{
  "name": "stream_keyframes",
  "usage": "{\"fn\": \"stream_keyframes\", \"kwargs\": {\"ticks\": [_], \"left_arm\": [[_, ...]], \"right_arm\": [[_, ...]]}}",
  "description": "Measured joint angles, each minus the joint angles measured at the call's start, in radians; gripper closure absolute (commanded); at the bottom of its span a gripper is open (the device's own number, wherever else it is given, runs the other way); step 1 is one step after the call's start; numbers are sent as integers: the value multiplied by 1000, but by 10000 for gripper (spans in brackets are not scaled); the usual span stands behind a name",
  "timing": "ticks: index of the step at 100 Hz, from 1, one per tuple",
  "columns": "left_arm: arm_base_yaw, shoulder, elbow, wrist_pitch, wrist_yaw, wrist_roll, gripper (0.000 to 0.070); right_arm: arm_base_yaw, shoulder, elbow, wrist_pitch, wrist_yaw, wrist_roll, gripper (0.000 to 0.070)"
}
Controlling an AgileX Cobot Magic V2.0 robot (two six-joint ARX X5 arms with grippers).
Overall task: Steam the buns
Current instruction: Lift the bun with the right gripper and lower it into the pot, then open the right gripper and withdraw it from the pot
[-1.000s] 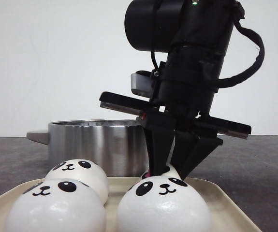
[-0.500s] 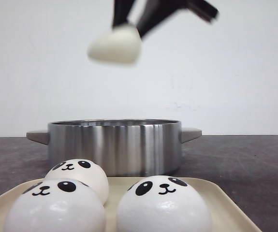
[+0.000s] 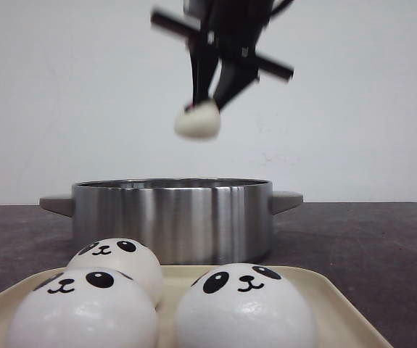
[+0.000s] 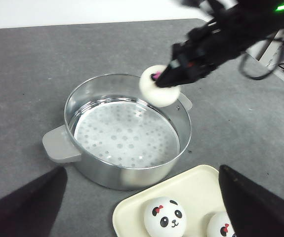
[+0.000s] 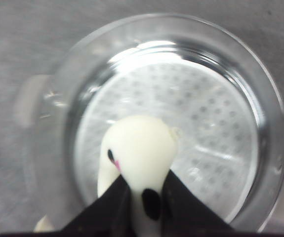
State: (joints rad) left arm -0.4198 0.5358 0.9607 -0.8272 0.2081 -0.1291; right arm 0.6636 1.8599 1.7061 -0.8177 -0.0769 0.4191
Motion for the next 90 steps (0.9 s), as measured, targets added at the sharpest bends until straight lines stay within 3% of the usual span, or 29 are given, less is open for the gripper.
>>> {"fn": "stream_keyframes", "kwargs": {"ticks": [35, 65, 80, 90], "left_arm": [[0, 0, 0, -7, 0, 0, 104], [0, 0, 0, -7, 0, 0, 104], [0, 0, 0, -7, 0, 0, 104], [0, 0, 0, -7, 0, 0, 104]], "right_arm": [[-68, 197, 53, -2, 0, -30, 697], [-70, 236, 53, 34, -1, -54, 695], [-71, 236, 53, 32, 1, -56, 551], [-71, 236, 53, 25, 1, -56, 521]]}}
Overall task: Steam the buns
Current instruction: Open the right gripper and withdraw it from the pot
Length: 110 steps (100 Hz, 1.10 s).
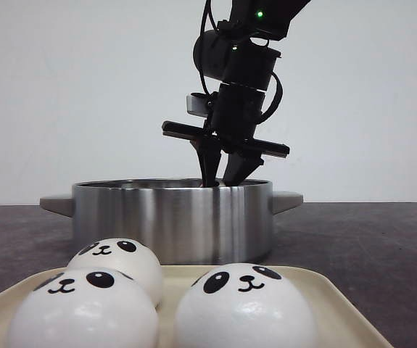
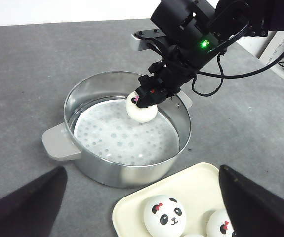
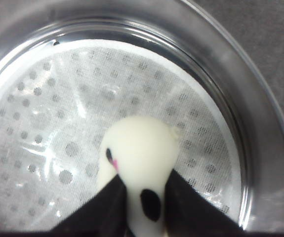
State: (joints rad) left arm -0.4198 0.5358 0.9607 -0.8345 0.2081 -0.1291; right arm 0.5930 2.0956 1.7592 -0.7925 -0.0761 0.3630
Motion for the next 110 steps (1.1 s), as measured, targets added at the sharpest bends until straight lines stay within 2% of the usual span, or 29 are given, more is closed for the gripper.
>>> {"fn": "stream_keyframes", "kwargs": {"ticks": [12, 17, 32, 55, 59, 62, 72, 85, 110], "left_arm": [[0, 0, 0, 0, 0, 0, 104], [0, 0, 0, 0, 0, 0, 104], [0, 0, 0, 0, 0, 0, 104], [0, 0, 0, -5, 0, 0, 104], [0, 0, 0, -11, 0, 0, 104], [0, 0, 0, -16, 0, 0, 104], [0, 4, 0, -37, 0, -6, 104], [-2, 41, 0, -71, 3, -41, 106], [-27, 248, 0, -169, 84, -125, 104]], "right_arm": [[0, 0, 0, -18, 0, 0, 353], [0, 0, 0, -19, 1, 0, 315], [0, 0, 0, -19, 21, 0, 269], [0, 0, 2, -23, 21, 0, 272], [0, 0, 8, -37, 16, -1, 307], [0, -1, 13, -51, 16, -1, 376], [2, -39, 15, -87, 16, -10, 700], [39, -201, 15, -84, 42, -43, 697], [265, -639, 32, -62, 247, -114, 697]]}}
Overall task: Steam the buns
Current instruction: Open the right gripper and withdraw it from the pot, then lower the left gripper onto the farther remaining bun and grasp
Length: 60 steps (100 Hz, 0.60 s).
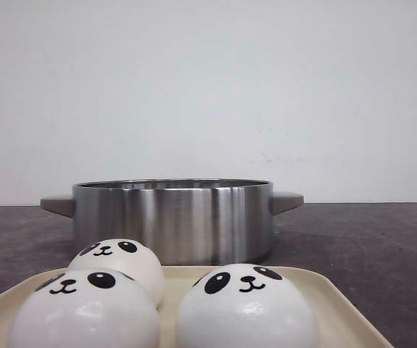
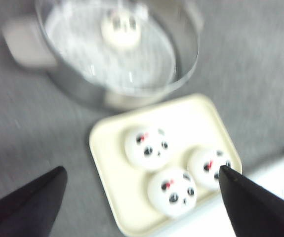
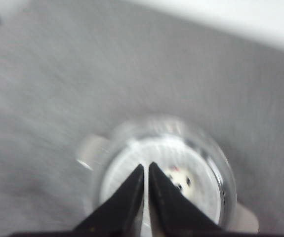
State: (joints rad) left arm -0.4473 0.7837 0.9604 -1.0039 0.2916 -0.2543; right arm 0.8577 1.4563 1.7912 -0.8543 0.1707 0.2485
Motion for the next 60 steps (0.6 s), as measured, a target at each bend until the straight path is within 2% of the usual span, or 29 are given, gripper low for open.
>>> {"fn": "stream_keyframes", "kwargs": {"ticks": [17, 35, 49, 60], "left_arm": [[-78, 180, 0, -5, -1, -18, 105], [-156, 346, 0, 56, -5, -23, 105], [-220, 475, 0, 116, -5, -23, 105], [-239, 556, 0, 175, -11, -26, 105]], "right_arm": [[195, -197, 0, -64, 189, -10, 697], [385, -328, 0, -125, 385, 8, 698], [439, -379, 0, -201, 496, 42, 698], [453, -396, 0, -277, 541, 84, 697]]}}
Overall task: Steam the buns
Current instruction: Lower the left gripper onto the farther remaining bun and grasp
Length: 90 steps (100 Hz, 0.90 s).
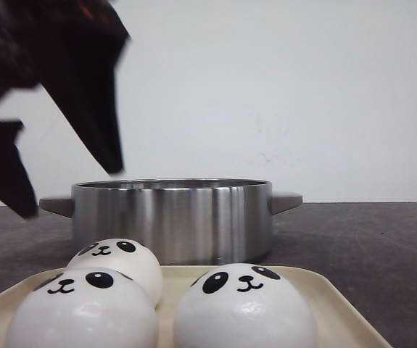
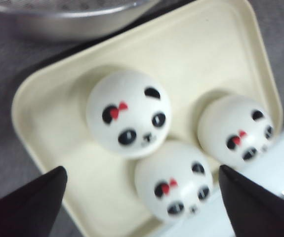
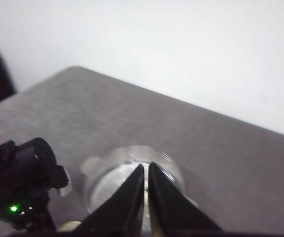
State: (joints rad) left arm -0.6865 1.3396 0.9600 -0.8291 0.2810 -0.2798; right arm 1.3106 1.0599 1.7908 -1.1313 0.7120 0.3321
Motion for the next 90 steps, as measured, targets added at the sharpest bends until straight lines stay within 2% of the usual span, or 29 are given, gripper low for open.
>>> {"fn": "stream_keyframes", "kwargs": {"ticks": [24, 52, 57, 63, 72, 78, 90], "left_arm": [[-22, 138, 0, 75, -73, -23, 105], [-25, 227, 0, 143, -90, -54, 120], [-25, 238, 0, 151, -92, -59, 180], [-25, 244, 0, 156, -97, -63, 301], [-25, 245, 0, 162, -107, -65, 507], [-25, 245, 0, 166, -111, -68, 697], [-25, 245, 0, 166, -111, -72, 690]], "right_arm": [[6, -6, 0, -73, 21, 59, 698], [6, -5, 0, -73, 37, 66, 697], [6, -5, 0, -74, 44, 66, 697], [6, -5, 0, -81, 44, 66, 698], [6, -5, 0, -91, 45, 66, 698], [6, -5, 0, -92, 47, 66, 698], [6, -5, 0, -92, 50, 66, 697]]}}
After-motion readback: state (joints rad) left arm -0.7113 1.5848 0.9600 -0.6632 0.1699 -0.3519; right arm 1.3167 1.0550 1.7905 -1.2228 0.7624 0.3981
